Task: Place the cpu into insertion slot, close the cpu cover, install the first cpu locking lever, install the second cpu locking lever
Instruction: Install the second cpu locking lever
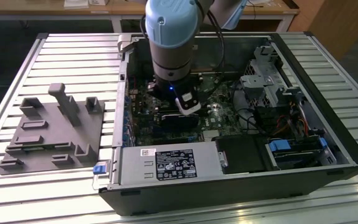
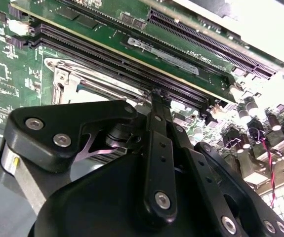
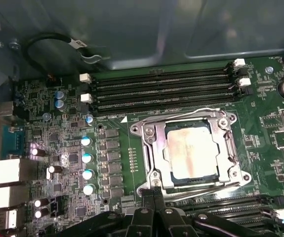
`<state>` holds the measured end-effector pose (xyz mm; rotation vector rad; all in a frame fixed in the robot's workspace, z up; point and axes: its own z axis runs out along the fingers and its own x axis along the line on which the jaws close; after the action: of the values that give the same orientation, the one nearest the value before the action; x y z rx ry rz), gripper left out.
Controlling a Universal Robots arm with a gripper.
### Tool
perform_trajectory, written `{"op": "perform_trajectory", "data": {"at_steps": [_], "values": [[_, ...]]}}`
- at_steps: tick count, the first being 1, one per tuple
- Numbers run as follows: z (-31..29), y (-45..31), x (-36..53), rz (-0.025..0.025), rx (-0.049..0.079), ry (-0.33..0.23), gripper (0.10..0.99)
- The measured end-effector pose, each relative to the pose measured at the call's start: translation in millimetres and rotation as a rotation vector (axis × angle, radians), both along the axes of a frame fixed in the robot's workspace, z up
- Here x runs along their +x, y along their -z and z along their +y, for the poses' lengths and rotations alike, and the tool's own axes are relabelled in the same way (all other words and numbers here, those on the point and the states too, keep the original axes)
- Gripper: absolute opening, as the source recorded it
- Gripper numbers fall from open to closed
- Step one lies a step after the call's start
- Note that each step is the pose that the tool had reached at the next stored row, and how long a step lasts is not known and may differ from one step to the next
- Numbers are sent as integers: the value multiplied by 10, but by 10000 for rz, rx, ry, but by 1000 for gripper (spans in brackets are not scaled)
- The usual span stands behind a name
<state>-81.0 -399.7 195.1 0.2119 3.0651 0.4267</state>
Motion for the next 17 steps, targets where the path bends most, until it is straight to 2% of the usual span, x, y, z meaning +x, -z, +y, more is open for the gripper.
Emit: {"op": "perform_trajectory", "data": {"at_steps": [6,17], "values": [[-7,25,-8,0,197,0,106],[-11,59,-40,1,228,0,106]]}}
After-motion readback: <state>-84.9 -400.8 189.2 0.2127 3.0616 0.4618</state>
